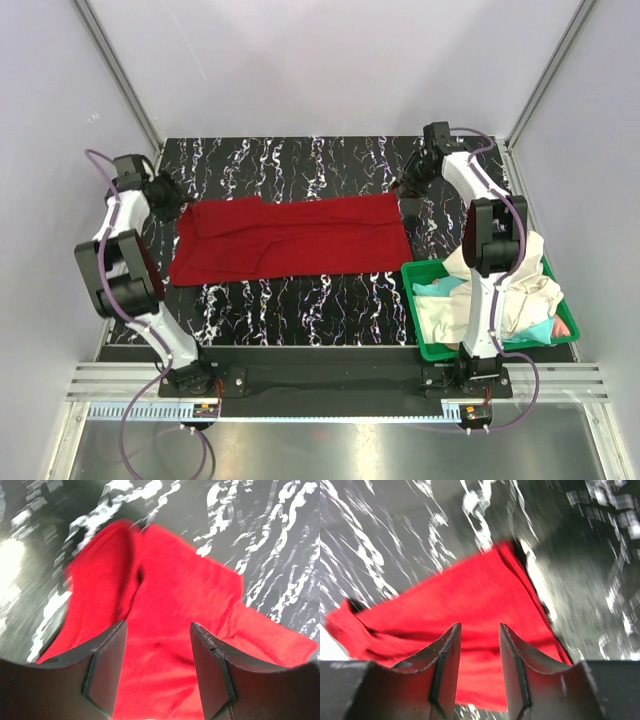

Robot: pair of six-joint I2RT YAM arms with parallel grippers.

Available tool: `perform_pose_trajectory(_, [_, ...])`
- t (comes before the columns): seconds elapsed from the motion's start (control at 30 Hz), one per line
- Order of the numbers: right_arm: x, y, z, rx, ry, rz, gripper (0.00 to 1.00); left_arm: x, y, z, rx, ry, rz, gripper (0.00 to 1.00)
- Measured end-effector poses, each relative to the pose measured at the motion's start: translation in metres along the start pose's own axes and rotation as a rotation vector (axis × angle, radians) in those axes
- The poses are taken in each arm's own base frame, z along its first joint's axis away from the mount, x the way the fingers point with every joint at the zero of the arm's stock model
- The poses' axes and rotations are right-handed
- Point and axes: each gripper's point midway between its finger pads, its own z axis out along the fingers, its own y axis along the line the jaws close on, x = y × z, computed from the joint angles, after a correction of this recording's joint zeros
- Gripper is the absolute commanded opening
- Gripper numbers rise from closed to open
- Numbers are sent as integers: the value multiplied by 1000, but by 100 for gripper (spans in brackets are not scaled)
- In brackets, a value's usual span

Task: Fold and stack the t-shirts
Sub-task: Fold the tshirt

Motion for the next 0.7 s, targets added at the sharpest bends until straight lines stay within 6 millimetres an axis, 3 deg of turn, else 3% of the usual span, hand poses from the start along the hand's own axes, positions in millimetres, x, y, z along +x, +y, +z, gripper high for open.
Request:
perform_pose_trajectory(0.1, [-18,13,10,-34,-35,4,38,-3,-17,28,59,33,32,53])
perform_pose_trajectory(0.17, [-21,13,19,-39,-39,10,34,7,-25,43,104,71,43,45])
perform_pose_trajectory(0.23, [-20,10,28,-32,-31,22,29,18,-32,49,128,106,46,43])
perform_pose_trajectory(0.27, [-19,8,31,-28,-26,28,21,20,-34,50,136,114,48,42])
perform_pose_trajectory(0.4, [-18,5,39,-27,-24,41,12,25,-35,53,145,131,47,39])
perform_pose_trajectory(0.47, [-19,6,41,-37,-31,41,12,26,-33,56,141,137,44,39])
perform_pose_trajectory(0.7, [-5,-5,49,-27,5,31,28,41,-20,63,118,176,29,35])
